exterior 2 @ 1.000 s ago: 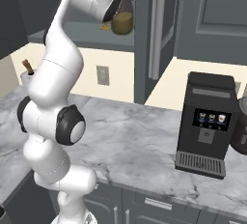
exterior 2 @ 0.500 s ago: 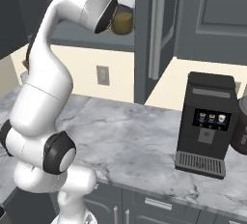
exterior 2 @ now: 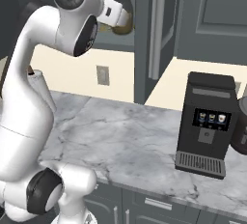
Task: Pick the jar and candle from the dining table and place them in the open cabinet. Close the cabinet after placing the objects.
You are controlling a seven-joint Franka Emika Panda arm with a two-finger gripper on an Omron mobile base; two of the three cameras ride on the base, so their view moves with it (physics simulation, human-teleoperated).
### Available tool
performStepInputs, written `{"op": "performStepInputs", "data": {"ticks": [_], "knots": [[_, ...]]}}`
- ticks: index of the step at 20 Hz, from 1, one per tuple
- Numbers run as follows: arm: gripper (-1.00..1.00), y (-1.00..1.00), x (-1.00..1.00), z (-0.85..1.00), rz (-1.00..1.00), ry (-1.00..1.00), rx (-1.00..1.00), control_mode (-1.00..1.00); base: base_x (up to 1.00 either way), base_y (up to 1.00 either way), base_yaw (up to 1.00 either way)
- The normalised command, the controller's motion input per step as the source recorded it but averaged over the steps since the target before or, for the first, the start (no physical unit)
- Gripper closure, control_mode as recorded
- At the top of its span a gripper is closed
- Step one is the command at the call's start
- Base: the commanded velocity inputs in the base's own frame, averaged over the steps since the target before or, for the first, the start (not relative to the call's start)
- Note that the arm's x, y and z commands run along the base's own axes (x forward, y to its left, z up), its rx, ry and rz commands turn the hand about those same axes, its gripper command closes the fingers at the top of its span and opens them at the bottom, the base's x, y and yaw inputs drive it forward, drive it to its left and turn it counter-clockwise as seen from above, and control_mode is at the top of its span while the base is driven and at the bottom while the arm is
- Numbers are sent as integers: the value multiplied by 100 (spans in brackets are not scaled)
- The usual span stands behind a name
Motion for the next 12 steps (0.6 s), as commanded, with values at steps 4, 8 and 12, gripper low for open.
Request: {"op": "performStepInputs", "data": {"ticks": [4, 8, 12], "knots": [[-100, 31, -74, -23, -6, 0, 0, -100, 0, 0, 0], [-100, 10, -77, -22, -3, 0, 0, -100, 0, 0, 0], [-100, 0, -68, -11, 0, 1, 2, -100, 0, 0, 0]]}}
